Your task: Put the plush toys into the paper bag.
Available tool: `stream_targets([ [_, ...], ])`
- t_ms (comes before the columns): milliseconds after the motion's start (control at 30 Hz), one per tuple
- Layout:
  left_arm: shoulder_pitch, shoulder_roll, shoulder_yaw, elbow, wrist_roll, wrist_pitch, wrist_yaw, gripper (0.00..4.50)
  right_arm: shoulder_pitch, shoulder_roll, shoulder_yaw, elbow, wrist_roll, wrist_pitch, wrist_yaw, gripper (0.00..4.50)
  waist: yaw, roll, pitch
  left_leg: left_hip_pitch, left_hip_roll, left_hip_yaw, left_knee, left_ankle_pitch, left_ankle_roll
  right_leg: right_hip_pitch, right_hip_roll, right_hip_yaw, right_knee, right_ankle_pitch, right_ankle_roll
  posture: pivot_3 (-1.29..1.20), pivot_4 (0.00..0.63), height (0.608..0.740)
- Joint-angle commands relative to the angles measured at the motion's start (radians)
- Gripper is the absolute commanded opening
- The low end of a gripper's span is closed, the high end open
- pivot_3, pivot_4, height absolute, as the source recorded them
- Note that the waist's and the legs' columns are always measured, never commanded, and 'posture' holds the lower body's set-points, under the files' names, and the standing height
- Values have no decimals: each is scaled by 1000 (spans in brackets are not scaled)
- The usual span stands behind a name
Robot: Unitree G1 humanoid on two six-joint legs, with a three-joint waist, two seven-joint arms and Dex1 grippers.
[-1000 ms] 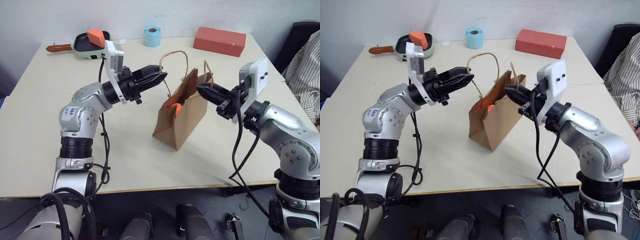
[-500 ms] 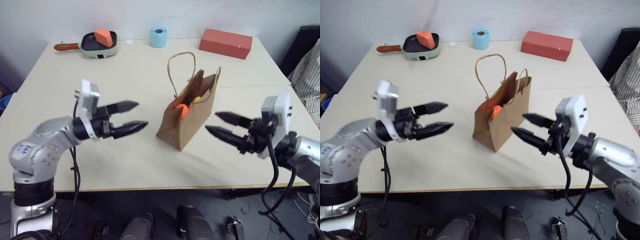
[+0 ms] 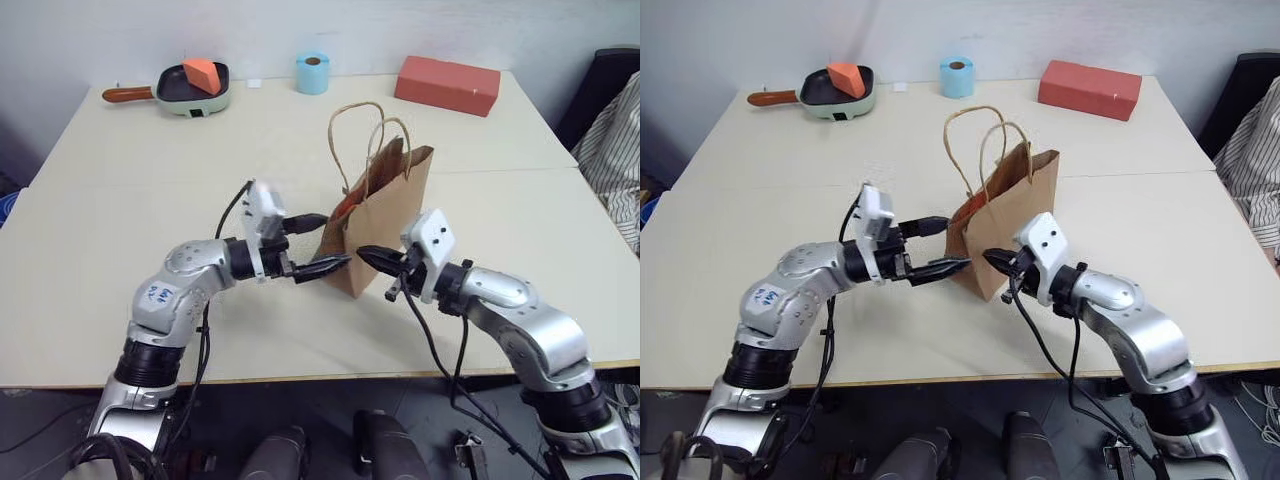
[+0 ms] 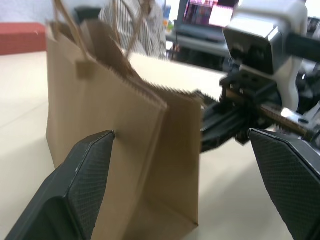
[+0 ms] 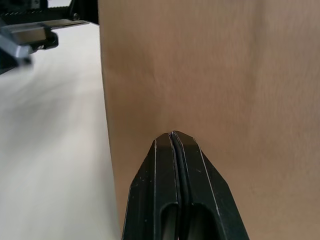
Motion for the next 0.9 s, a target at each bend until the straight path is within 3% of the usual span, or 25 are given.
stream_targets([
  [33,-17,-39,5,18,15,-25,25,4500,-2,26,-4,1,-33,-33,-6,38,0,0,0,0,0,0,0,0,0,0,0,0,0,0,0,0,150,740],
  [367,-95,-179,36,190,108,-80,190,4500,28,45,-4,-5,-74,-39,24,38,0,0,0,0,0,0,1,0,0,0,0,0,0,0,0,0,150,740],
  [467,-90,-186,15,191,105,-89,146,3922,36,45,-12,-16,-72,-35,28,0,-1,0,0,0,0,0,1,0,0,0,0,0,2,0,0,0,150,740],
  [733,-106,-182,19,227,115,-104,118,1387,57,25,-44,-59,-71,-48,32,0,0,0,0,0,0,0,1,0,0,-1,0,0,2,0,0,0,150,740],
  [833,-130,-164,37,260,100,-122,72,434,107,-26,-124,-136,-50,-52,53,0,6,0,0,0,0,0,1,0,0,0,0,0,1,0,0,0,150,740],
  [900,-151,-144,52,278,68,-127,1,59,153,-66,-220,-194,30,-22,93,0,5,0,0,-1,0,0,1,0,0,0,0,0,0,0,0,0,150,740],
])
